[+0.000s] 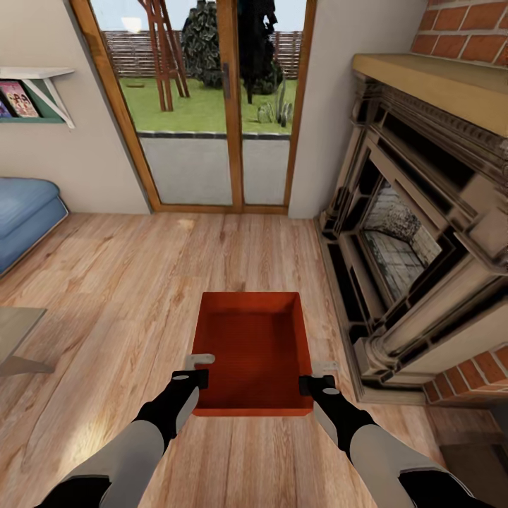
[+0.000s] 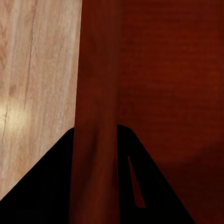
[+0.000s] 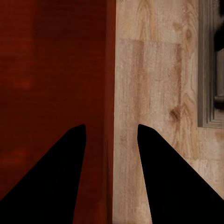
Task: Move the two storage containers from the living room to the garage. In the garage, place one container on the floor and stack the other container on top of it (either order is fine).
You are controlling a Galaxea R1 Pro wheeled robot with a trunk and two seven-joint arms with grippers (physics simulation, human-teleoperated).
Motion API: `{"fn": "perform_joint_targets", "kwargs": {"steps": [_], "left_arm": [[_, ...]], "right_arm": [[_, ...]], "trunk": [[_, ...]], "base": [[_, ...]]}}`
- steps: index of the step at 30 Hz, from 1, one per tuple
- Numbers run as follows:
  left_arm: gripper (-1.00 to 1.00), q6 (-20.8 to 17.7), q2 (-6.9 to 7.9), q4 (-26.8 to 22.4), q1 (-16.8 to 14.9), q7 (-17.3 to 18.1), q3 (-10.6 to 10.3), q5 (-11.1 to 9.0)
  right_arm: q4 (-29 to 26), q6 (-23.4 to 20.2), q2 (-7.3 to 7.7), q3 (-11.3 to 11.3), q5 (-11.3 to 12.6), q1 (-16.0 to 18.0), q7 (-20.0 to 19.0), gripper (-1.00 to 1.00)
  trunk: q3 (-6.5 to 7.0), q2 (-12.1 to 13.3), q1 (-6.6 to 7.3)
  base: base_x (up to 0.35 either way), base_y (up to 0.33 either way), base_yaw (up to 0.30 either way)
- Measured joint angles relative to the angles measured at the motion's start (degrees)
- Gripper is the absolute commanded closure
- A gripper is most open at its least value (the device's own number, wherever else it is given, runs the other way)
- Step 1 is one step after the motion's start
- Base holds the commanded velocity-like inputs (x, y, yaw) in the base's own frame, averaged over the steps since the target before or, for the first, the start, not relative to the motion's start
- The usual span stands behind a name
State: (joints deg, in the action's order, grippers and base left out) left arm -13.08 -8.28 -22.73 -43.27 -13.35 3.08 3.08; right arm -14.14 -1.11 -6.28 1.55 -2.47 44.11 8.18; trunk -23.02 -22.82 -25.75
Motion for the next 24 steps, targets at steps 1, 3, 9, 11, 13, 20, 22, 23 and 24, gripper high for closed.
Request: {"fn": "perform_joint_targets", "kwargs": {"steps": [1,3,9,11,13,20,22,23,24], "left_arm": [[1.00,0.0,0.01,0.0,0.0,0.0,0.0,0.0],[1.00,0.0,0.03,0.0,0.0,0.0,0.0,-0.1],[1.00,0.0,0.04,0.0,0.0,0.0,0.0,-0.1],[1.00,0.0,0.03,0.0,0.0,0.0,0.0,-0.1],[1.00,0.0,0.03,0.0,0.0,0.0,0.0,-0.1],[1.00,0.0,0.04,0.0,0.0,0.0,-0.1,-0.1],[1.00,0.0,0.04,0.0,0.0,0.0,-0.1,-0.1],[1.00,0.0,0.04,0.0,0.0,0.0,-0.1,-0.1],[1.00,0.0,0.04,0.0,0.0,0.0,-0.1,-0.1]], "right_arm": [[0.0,0.0,-0.01,0.0,0.0,0.0,0.0,1.00],[0.0,0.0,-0.02,0.0,0.0,0.0,0.1,1.00],[0.0,0.0,-0.03,0.0,0.0,0.0,0.1,1.00],[0.0,0.0,-0.02,0.0,0.0,0.0,0.0,1.00],[0.0,0.0,-0.02,0.0,0.0,0.0,0.0,1.00],[0.0,0.1,-0.04,0.0,0.0,0.0,0.1,1.00],[0.0,0.0,-0.04,0.0,0.0,0.0,0.1,1.00],[0.0,0.0,-0.04,0.0,0.0,0.0,0.1,1.00],[0.0,0.0,-0.04,0.0,0.0,0.0,0.1,1.00]], "trunk": [[0.09,0.0,0.00],[0.27,0.0,0.00],[0.81,0.0,0.00],[0.99,0.0,0.00],[1.18,0.0,0.00],[1.81,0.0,0.00],[1.99,0.0,0.00],[2.08,0.0,0.00],[2.17,0.0,0.00]], "base": [[0.000,0.000,0.000],[0.000,0.000,0.000],[0.000,0.000,0.000],[0.000,0.000,0.000],[0.000,0.000,0.000],[0.000,0.000,0.000],[0.000,0.000,0.000],[0.000,0.000,0.000],[0.000,0.000,0.000]]}}
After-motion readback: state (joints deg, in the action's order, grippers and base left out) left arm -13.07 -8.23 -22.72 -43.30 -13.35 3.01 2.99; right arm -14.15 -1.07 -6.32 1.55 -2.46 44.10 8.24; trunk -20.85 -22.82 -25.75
